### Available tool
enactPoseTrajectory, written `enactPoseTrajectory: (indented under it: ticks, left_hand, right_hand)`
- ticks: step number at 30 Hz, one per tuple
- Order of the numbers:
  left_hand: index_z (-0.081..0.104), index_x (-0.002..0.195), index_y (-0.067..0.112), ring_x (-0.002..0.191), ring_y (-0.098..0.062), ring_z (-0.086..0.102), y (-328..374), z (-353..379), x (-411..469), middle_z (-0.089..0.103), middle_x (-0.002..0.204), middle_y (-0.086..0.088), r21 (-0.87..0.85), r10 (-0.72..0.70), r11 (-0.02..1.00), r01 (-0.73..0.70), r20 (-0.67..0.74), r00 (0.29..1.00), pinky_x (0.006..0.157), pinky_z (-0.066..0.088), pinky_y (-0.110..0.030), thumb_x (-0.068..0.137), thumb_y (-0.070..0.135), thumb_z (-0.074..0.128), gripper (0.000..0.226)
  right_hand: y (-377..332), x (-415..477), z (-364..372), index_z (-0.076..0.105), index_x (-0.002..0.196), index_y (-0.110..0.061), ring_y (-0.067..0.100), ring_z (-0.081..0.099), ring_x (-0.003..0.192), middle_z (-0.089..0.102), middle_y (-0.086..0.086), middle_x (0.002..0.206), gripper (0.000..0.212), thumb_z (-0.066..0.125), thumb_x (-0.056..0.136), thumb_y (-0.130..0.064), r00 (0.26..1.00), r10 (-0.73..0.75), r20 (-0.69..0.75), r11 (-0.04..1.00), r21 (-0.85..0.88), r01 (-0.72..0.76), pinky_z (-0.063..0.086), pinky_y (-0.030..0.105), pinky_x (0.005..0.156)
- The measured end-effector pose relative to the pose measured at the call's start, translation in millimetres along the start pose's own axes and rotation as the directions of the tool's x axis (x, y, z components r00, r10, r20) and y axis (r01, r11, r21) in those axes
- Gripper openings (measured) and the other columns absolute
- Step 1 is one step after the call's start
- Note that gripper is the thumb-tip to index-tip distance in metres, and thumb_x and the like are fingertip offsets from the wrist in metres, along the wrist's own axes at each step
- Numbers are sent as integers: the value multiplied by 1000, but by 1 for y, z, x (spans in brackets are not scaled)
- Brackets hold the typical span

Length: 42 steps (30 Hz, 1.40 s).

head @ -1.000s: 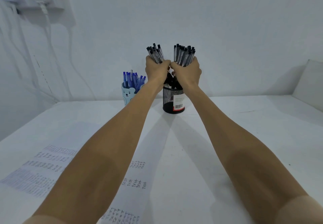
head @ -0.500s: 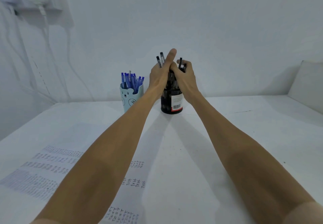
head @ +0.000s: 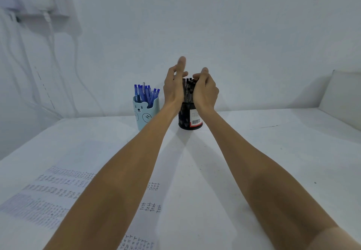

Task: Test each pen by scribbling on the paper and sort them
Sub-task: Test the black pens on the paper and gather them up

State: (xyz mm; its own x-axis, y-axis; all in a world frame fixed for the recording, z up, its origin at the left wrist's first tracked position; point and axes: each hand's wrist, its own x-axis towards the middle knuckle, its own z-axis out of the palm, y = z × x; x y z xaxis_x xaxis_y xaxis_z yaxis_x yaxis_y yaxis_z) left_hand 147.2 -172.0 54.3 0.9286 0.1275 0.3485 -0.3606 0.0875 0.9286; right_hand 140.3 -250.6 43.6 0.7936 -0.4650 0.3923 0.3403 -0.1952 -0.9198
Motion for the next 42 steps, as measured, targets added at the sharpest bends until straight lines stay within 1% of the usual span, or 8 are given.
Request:
enactPoseTrajectory:
  ticks: [3, 9, 14, 19, 26, 31, 38, 42]
  left_hand:
    - [73, 106, 33, 106, -16, 70, 0, 3, -1, 75, 108, 10, 31, 9, 999, -8, -5, 1000, 98, 55, -50, 94, 75, 36, 57]
    - [74, 119, 21, 106, -10, 69, -12, 2, 0, 74, 113, 7, 177, 118, 977, -116, -3, 993, 100, 56, -39, 103, 26, 54, 26]
    - [71, 95, 28, 91, -12, 70, -11, -7, -8, 74, 93, 4, 77, 47, 996, -48, 5, 999, 89, 59, -38, 101, 56, 53, 34]
    - [62, 125, 30, 97, -2, 70, -28, -13, -13, 71, 108, 8, 116, 108, 986, -121, 118, 987, 86, 56, -24, 92, 59, 66, 44]
    - [68, 121, 26, 101, -1, 68, -28, -4, -8, 72, 111, 9, 200, 270, 942, -268, 17, 963, 93, 56, -26, 99, 41, 65, 27]
    - [62, 134, 26, 119, -5, 61, -29, -2, -14, 64, 131, 9, 191, 266, 942, -277, 82, 961, 103, 50, -26, 86, 68, 55, 64]
    - [41, 148, 37, 119, -2, 62, -36, -28, -12, 64, 130, 9, 248, 211, 931, -269, 239, 948, 102, 51, -25, 77, 65, 75, 83]
    - [51, 136, 29, 119, -6, 63, -42, -34, -8, 68, 124, 12, 304, 42, 944, -130, 279, 959, 107, 51, -36, 66, 69, 79, 86]
  right_hand:
    - [3, -3, 2, 68, 109, -19, 13, 65, 94, 66, -14, 90, 54, 22, 108, -49, 999, -25, -39, 1000, -17, 25, 47, 32, 90]
    - [0, -7, 9, 65, 104, -18, 3, 59, 77, 60, -15, 78, 51, 24, 109, -48, 998, 12, -57, 1000, 2, -12, 48, 33, 87]
    - [-2, -7, 2, 64, 104, -20, -1, 58, 81, 62, -16, 83, 56, 28, 103, -62, 1000, 28, 9, 999, 15, -29, 41, 27, 79]
    - [9, -11, -3, 61, 112, -18, 7, 66, 88, 69, -8, 90, 55, 31, 103, -64, 998, -10, 57, 999, 45, 8, 52, 30, 84]
    - [8, -9, 1, 64, 106, -20, 7, 66, 84, 70, -8, 85, 55, 24, 106, -59, 1000, -9, 25, 999, 40, 8, 50, 28, 78]
    - [13, -13, 1, 58, 123, -21, 13, 68, 92, 72, -6, 96, 52, 24, 106, -56, 997, -58, 53, 998, 20, 57, 49, 28, 81]
    - [23, 3, -33, 58, 138, -33, 7, 56, 127, 62, -5, 139, 78, 30, 88, -86, 885, 44, 463, 987, 115, -110, 41, 31, 109]
    - [42, 3, -49, 58, 131, -26, 3, 59, 122, 67, -10, 128, 79, 55, 77, -84, 824, 32, 565, 999, -25, -22, 45, 28, 99]
